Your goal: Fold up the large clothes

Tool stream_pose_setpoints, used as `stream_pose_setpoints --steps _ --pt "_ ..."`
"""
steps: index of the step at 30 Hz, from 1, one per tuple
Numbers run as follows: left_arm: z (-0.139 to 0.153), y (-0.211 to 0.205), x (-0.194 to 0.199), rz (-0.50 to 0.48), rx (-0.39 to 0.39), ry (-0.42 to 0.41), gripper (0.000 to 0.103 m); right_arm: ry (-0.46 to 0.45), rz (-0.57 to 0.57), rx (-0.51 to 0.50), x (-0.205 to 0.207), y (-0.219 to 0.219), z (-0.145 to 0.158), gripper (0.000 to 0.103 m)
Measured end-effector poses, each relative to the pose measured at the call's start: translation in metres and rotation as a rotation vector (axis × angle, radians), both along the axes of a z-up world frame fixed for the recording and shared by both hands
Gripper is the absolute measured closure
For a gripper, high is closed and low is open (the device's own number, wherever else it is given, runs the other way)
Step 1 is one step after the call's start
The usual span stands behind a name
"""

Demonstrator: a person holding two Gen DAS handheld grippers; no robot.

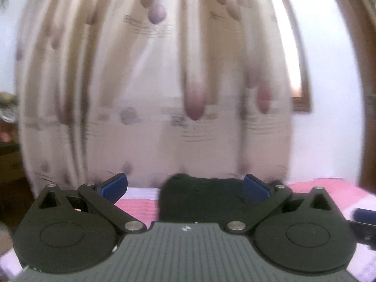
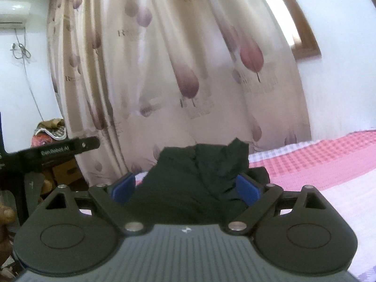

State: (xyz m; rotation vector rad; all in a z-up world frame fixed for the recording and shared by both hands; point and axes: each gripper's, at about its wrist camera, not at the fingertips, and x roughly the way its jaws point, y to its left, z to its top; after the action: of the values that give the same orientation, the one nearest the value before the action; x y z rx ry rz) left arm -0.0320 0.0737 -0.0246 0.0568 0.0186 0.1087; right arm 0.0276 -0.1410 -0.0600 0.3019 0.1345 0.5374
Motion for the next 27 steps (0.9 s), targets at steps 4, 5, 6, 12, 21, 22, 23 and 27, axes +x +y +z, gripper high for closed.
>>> stream_pose_setpoints --steps 4,5,6,12,21,22,23,27 --pt "0.010 -0.013 -0.001 0.032 -0.022 0.051 0.000 -0.035 -0.015 -0.018 -0.016 0.000 0.009 0.007" --pt "0.012 -0.016 0.001 0.043 -0.034 0.074 0.000 -0.043 -0.023 -0.026 -0.019 0.000 0.009 0.007" --pt "0.011 -0.016 0.001 0.040 -0.046 0.081 0.000 -0.052 -0.027 -0.037 -0.022 0.001 0.010 0.006" --pt "0.006 -0.014 -0.003 0.037 -0.101 0.058 0.000 -0.094 -0.103 -0.141 -0.035 0.010 0.017 0.005" --pt "-0.002 -0.005 0.002 0.049 -0.116 0.080 0.000 -0.078 -0.122 -0.173 -0.035 0.017 0.018 0.004" --pt "-0.004 -0.004 0.002 0.052 -0.116 0.083 0.000 -0.074 -0.124 -0.176 -0.035 0.018 0.017 0.004" --pt "-0.006 -0.003 0.003 0.052 -0.115 0.085 0.000 -0.072 -0.125 -0.180 -0.035 0.019 0.017 0.004" --pt "-0.014 0.000 0.005 0.065 -0.109 0.092 0.000 -0.052 -0.120 -0.198 -0.032 0.021 0.013 0.004"
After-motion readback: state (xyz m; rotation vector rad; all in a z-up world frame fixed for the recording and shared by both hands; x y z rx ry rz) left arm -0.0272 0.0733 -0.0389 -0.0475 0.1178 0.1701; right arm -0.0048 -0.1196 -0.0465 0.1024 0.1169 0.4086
